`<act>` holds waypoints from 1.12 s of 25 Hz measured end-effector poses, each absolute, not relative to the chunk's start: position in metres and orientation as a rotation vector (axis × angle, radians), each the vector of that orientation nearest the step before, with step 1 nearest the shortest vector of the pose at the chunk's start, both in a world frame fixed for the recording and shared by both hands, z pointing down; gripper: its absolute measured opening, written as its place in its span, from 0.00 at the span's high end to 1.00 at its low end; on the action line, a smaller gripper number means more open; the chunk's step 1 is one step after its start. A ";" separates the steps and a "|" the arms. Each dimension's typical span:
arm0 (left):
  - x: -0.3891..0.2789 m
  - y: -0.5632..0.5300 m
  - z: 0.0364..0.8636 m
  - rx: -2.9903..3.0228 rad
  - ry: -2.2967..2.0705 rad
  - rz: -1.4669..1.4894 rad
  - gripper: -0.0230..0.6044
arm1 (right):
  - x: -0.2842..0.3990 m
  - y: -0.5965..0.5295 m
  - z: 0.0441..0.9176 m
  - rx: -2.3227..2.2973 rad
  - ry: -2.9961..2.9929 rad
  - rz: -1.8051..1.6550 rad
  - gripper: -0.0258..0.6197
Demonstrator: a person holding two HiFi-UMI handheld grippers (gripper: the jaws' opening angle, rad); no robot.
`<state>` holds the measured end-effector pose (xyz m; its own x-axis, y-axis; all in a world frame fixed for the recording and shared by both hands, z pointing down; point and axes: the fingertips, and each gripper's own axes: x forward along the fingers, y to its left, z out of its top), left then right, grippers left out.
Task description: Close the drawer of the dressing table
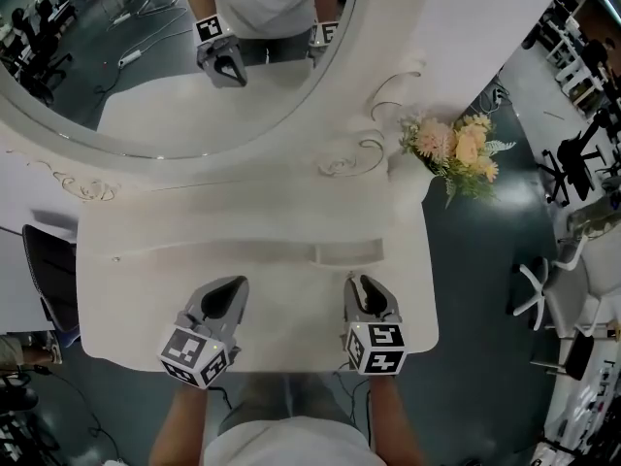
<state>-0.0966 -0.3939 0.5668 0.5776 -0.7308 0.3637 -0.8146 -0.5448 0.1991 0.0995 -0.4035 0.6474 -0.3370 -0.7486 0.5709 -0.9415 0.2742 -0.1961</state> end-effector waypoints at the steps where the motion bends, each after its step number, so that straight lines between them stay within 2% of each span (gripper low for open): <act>1: -0.096 -0.395 0.570 2.464 -1.251 0.341 0.96 | 0.099 -0.405 0.650 1.531 -2.180 0.729 0.82; 28: -0.094 -0.407 0.592 2.470 -1.167 0.420 0.96 | 0.094 -0.453 0.673 1.557 -2.130 0.742 0.82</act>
<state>-0.0943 -0.4071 0.5921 0.6116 -0.6718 0.4178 -0.7839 -0.5858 0.2056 0.0941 -0.4526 0.6728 -0.3012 -0.7423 0.5986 -0.9535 0.2396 -0.1827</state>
